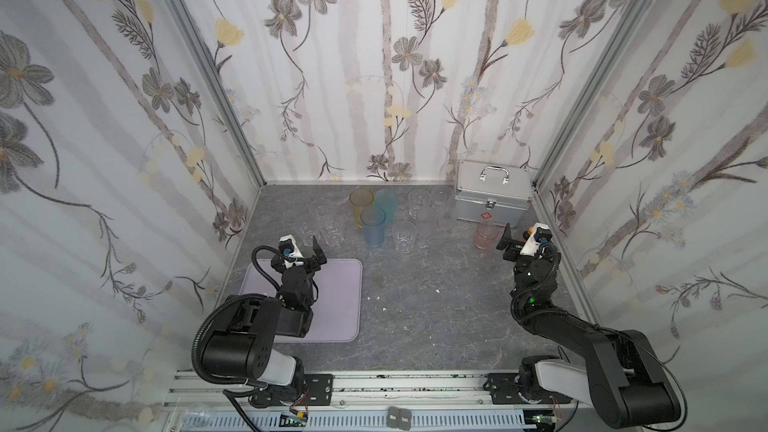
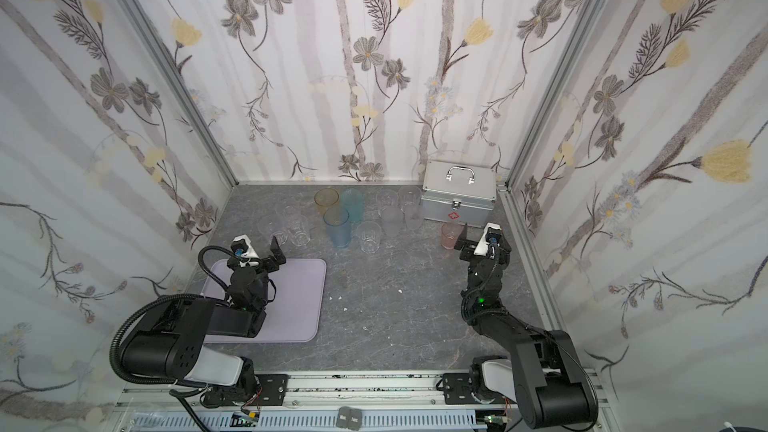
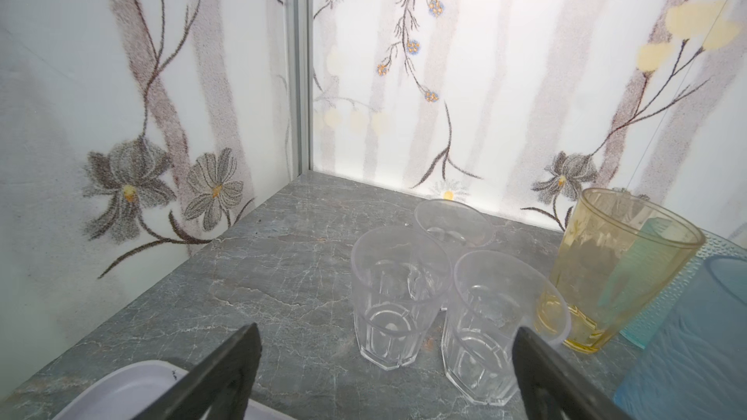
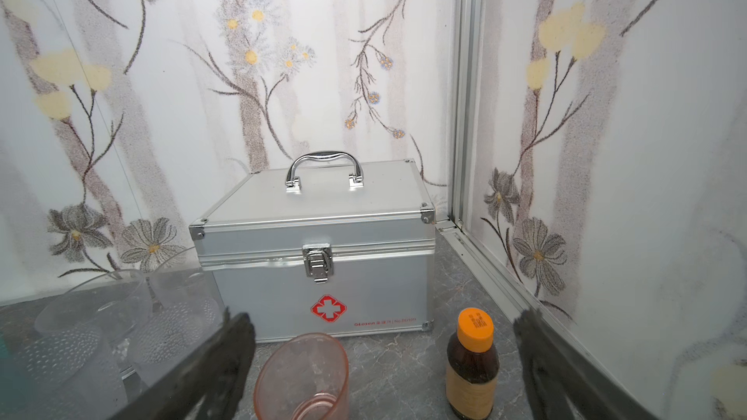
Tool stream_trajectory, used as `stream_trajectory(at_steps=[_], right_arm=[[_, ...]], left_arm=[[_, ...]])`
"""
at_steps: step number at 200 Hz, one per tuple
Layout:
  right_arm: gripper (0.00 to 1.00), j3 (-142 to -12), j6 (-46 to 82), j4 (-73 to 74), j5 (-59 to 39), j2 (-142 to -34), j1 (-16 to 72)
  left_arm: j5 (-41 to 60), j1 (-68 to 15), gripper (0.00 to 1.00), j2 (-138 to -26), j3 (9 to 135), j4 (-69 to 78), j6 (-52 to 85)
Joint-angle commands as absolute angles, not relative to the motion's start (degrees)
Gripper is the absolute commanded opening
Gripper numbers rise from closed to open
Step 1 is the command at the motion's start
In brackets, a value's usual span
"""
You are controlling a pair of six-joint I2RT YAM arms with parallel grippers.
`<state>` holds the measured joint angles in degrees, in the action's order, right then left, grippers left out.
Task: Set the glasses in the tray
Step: 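Move both grippers toward the lavender tray's edges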
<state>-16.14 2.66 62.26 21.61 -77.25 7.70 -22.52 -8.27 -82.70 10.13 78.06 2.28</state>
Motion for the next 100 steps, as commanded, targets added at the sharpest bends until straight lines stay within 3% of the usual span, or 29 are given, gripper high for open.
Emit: stream_trajectory(at_steps=[1, 37, 52, 65, 73, 100], right_arm=[[1.00, -19.9, 5.2, 49.6, 30.6, -74.8, 9.4], [1.00, -34.1, 21.2, 21.1, 36.0, -70.9, 10.7], [1.00, -39.8, 34.6, 7.9, 37.5, -71.6, 10.0], [0.99, -42.0, 39.4, 2.8, 25.9, -71.4, 6.4], [0.93, -41.1, 39.8, 4.1, 19.1, -70.7, 4.8], [0.84, -38.7, 43.1, 5.1, 8.8, -69.2, 5.4]], left_arm=[[-29.8, -9.6, 1.00, -79.5, 10.8, 75.6, 0.8], [-43.7, -12.9, 1.00, -69.9, 14.3, 63.2, 5.8], [-45.8, -13.5, 1.00, -64.4, 18.7, 47.7, 14.7], [-43.1, -13.5, 1.00, -62.0, 24.5, 31.2, 21.4], [-40.3, -13.5, 1.00, -61.8, 27.0, 25.5, 22.9], [-32.6, -13.3, 1.00, -58.7, 28.5, 22.8, 33.5]])
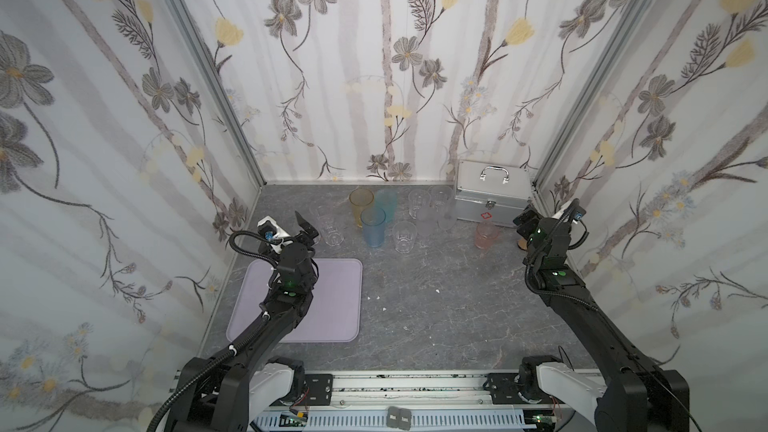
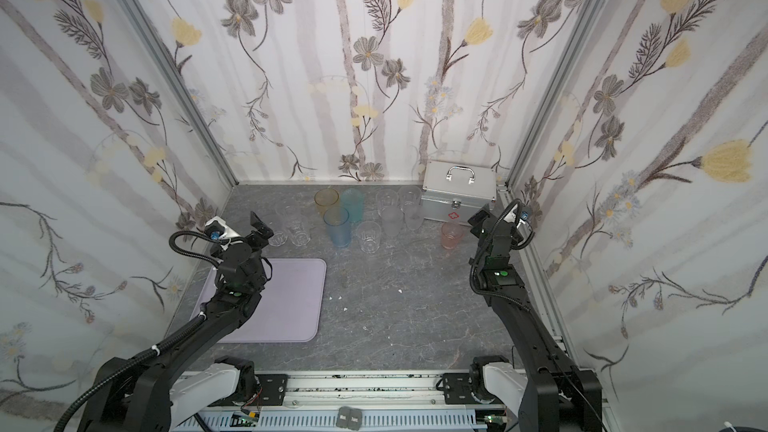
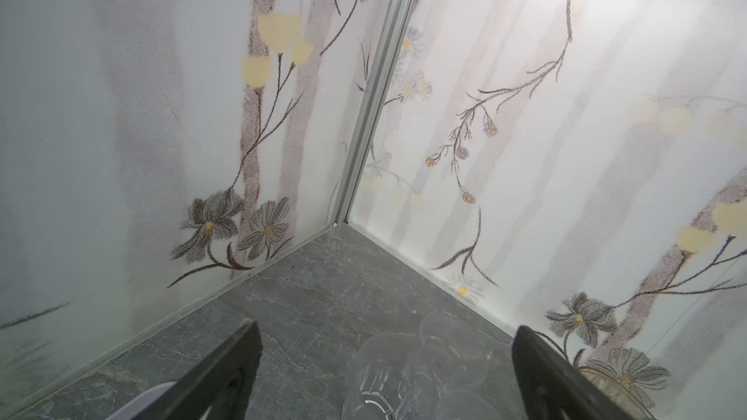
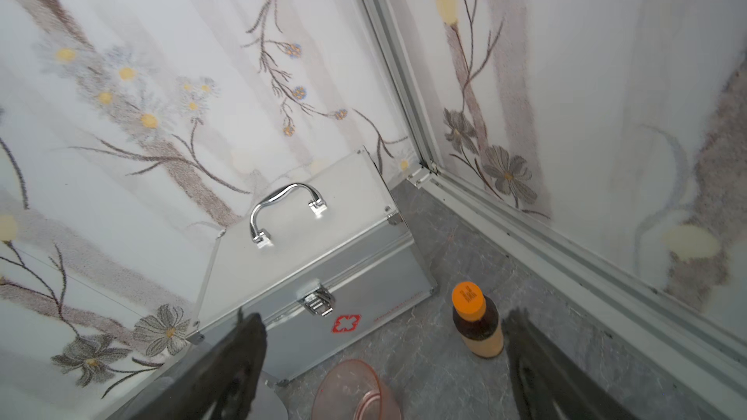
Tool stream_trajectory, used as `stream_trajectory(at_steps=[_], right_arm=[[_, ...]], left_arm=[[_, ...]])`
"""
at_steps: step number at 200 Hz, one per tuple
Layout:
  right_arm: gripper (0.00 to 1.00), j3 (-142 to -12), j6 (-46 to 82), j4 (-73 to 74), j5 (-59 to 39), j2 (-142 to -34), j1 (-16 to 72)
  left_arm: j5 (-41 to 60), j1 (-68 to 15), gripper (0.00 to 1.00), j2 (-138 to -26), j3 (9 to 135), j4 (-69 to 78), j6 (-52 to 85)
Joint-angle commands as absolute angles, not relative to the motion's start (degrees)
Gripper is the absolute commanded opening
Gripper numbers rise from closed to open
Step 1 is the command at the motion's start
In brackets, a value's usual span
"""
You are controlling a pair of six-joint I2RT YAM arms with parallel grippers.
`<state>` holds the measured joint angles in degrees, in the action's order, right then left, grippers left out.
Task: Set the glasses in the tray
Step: 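Move both grippers toward the lavender tray's edges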
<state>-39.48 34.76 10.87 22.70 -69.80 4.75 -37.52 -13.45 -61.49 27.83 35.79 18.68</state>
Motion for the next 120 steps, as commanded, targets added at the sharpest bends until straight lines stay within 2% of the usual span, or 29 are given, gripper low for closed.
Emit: stream_trajectory(at_steps=[1, 18, 28, 44, 59, 75, 90, 120], right_arm=[[0.83, -38.7, 43.3, 4.9, 8.6, -69.2, 5.5], [0.83, -40.1, 44.1, 1.5, 6.5, -69.6, 8.3], [0.83, -40.5, 44.1, 0.2, 6.7, -69.7, 11.1], [0.83, -40.7, 44.4, -1.8, 7.5, -69.8, 16.5], [0.82, -41.4, 45.0, -4.2, 9.5, -69.9, 22.5], [0.81, -41.7, 45.8, -4.9, 12.8, -70.2, 29.7], [0.80, -42.7, 46.9, -6.4, 14.4, -72.0, 35.2], [0.76, -49.3, 49.0, -11.4, 14.4, -78.5, 44.3]], left_arm=[[-32.1, -13.2, 1.00, -58.3, 28.4, 22.7, 33.8], [-19.4, -12.8, 1.00, -52.3, 23.4, 29.1, 31.9], [-16.8, -12.9, 0.92, -50.8, 22.1, 30.5, 32.8], [-12.4, -13.0, 0.84, -53.2, 26.1, 22.2, 34.3], [-6.9, -13.8, 0.83, -58.2, 31.3, 12.5, 35.8], [-0.7, -16.0, 0.78, -61.6, 31.3, 10.4, 38.6], [-0.5, -20.4, 0.74, -64.0, 31.4, 8.0, 41.2], [-7.6, -30.7, 0.76, -69.2, 34.0, 1.0, 44.1]])
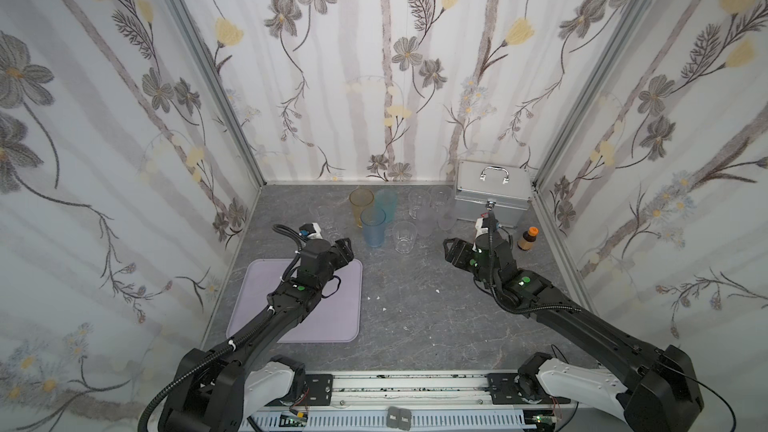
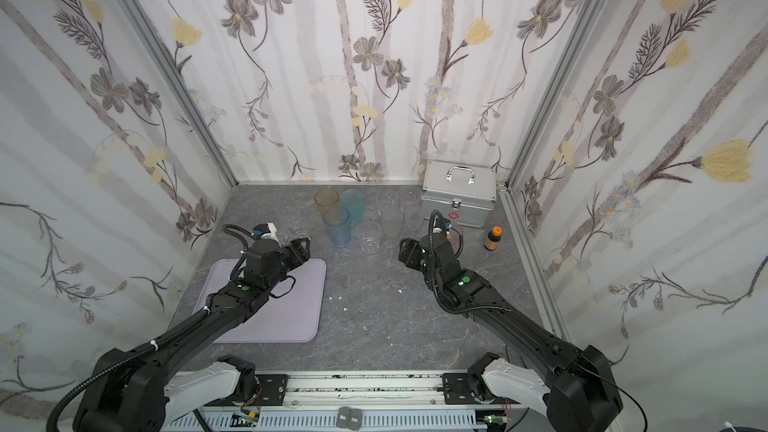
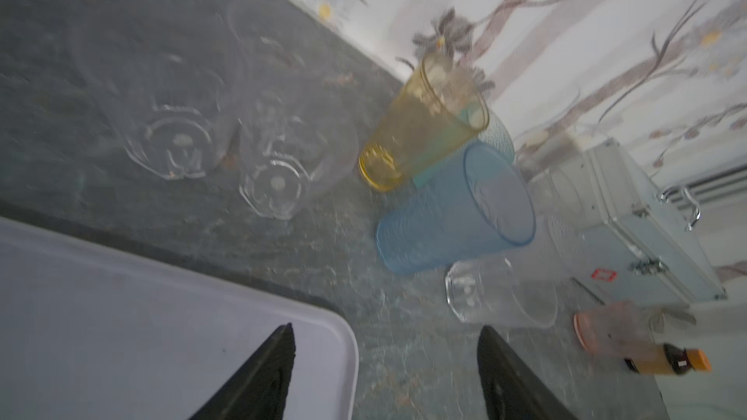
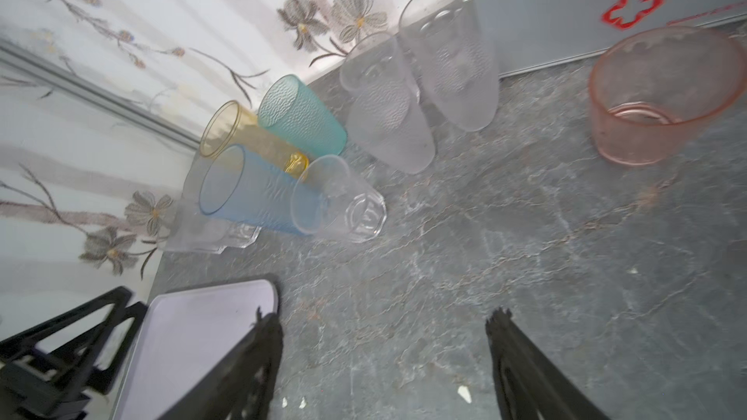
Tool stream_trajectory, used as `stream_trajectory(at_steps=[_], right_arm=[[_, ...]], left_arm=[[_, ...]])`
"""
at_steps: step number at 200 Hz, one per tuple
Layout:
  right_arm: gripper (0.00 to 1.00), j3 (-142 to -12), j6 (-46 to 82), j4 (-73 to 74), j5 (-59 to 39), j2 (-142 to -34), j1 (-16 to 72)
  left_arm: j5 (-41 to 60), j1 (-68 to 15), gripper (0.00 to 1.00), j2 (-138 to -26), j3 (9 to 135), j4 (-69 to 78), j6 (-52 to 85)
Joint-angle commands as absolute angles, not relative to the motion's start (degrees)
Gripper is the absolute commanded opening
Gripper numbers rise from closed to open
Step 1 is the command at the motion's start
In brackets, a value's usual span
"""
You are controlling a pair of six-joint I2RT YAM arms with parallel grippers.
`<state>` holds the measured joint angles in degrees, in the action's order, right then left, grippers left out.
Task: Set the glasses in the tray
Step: 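Move both grippers toward the lavender tray's edges, then lower both grippers and grasp the lavender tray's edges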
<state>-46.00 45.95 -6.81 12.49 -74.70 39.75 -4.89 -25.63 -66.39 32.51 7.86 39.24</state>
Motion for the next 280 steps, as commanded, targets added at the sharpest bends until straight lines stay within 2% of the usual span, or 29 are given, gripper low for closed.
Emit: stream_trajectory(at_steps=[1, 26, 46, 83, 152, 186, 237, 254, 280], right_arm=[[0.76, -49.4, 49.0, -11.4, 14.3, -78.7, 44.5], [0.68, -50.2, 50.0, -11.0, 11.2, -82.9, 48.9], [0.65, -50.0, 50.6, -10.2, 10.5, -84.6, 50.1], [0.63, -50.1, 50.6, -9.7, 7.7, -87.3, 50.4], [0.53, -47.9, 50.9, -7.6, 5.2, -87.9, 50.4], [0.48, -46.7, 51.5, -7.0, 4.9, -87.5, 50.2], [0.40, -43.9, 52.2, -6.2, 4.0, -83.8, 47.5], [0.39, -41.8, 51.1, -6.5, 3.7, -81.9, 42.7], [0.40, -41.5, 48.9, -9.3, 3.4, -80.4, 39.7]], left_arm=[[-7.7, -30.9, 0.76, -69.3, 34.0, 0.9, 44.2], [-8.3, -33.7, 0.75, -71.9, 33.2, -1.9, 46.1], [-5.0, -35.2, 0.75, -73.9, 32.9, -2.3, 46.4], [-2.8, -38.5, 0.76, -76.2, 32.6, -2.3, 48.3], [-2.2, -39.8, 0.78, -77.8, 31.1, -2.3, 49.7], [-3.3, -43.0, 0.79, -81.5, 33.0, -2.2, 51.8], [-2.9, -50.4, 0.81, -90.7, 43.7, -1.7, 54.7], [-0.1, -52.0, 0.82, -94.1, 48.0, -1.3, 54.6], [2.5, -50.8, 0.85, -89.6, 50.0, -1.4, 52.5]])
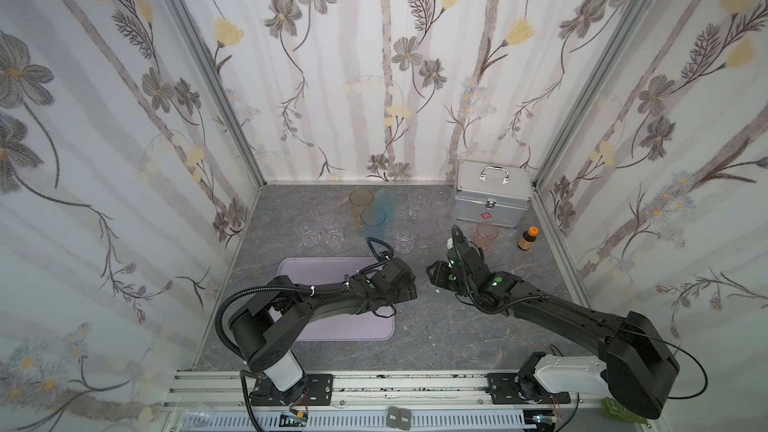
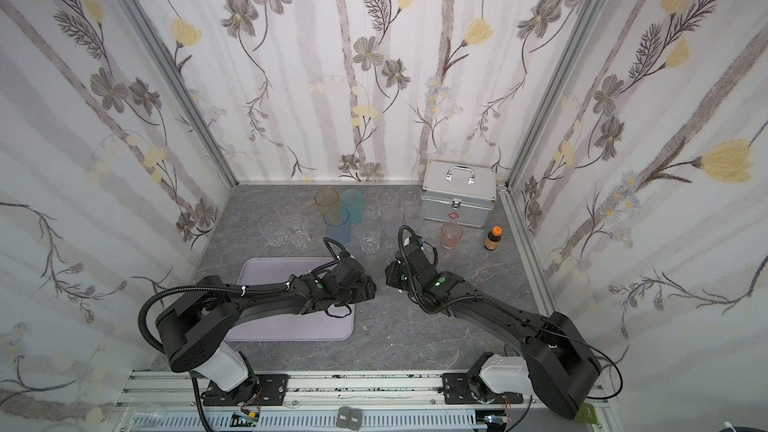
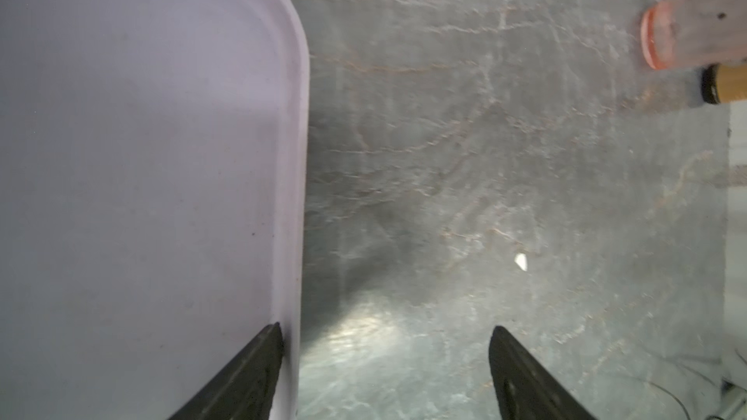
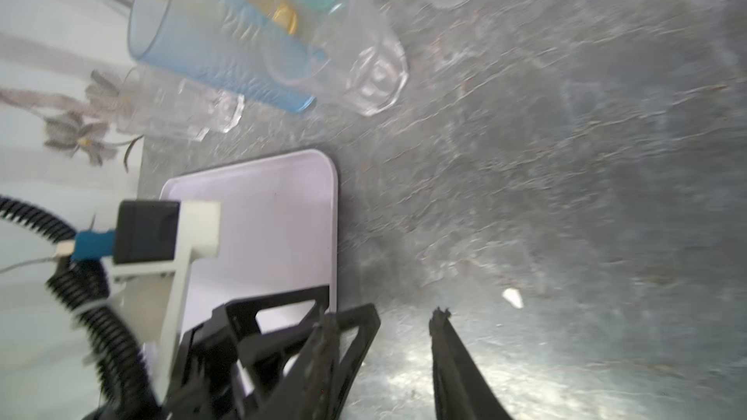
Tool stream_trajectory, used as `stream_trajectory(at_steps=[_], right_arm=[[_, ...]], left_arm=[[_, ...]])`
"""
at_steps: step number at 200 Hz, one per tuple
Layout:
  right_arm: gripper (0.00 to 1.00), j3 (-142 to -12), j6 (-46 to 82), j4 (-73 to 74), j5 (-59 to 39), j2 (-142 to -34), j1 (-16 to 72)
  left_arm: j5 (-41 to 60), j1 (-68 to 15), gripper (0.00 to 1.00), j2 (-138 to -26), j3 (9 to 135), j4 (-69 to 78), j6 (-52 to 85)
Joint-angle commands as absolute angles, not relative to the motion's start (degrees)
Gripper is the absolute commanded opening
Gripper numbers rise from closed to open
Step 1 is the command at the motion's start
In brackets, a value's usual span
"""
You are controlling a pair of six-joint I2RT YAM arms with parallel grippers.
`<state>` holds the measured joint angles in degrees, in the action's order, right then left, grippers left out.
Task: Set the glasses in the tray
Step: 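Lower both grippers and grasp the lavender tray's edges, then slide the tray with both grippers toward the glasses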
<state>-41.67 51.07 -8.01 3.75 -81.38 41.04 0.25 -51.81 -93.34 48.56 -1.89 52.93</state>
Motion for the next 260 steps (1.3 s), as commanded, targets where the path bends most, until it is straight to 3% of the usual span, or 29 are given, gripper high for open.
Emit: stream_trajectory(at_steps=[1, 32, 77, 124, 183, 217, 260], right_arm=[[0.40, -41.5, 48.8, -9.4, 3.6, -80.3, 39.7], [0.47, -41.3, 49.9, -8.1, 3.6, -81.5, 43.0], [0.54, -50.9, 51.3, -12.6, 7.5, -93.2, 51.3], [0.36, -58.7, 48.5, -14.0, 6.6, -103.6, 54.6], [0.29, -63.2, 47.0, -15.8, 6.9, -112.0, 54.8], [0.19, -64.8, 46.7, -16.2, 5.2, -115.3, 54.7], [0.06, -63.6, 43.7, -18.2, 5.8, -114.6, 51.7]], left_arm=[[2.5, -50.7, 0.85, -89.2, 50.0, -1.4, 52.4], [0.9, -45.9, 0.86, -78.7, 46.8, -2.1, 46.0], [-9.6, -33.9, 0.91, -65.8, 39.6, -8.3, 38.8], [-8.8, -25.8, 0.93, -60.1, 36.1, -10.4, 38.5], [-8.8, -25.4, 0.93, -61.0, 36.5, -10.4, 39.4], [-8.8, -25.2, 1.00, -60.5, 36.5, -10.4, 39.2], [-8.0, -21.5, 1.00, -57.5, 35.8, -10.3, 40.2]])
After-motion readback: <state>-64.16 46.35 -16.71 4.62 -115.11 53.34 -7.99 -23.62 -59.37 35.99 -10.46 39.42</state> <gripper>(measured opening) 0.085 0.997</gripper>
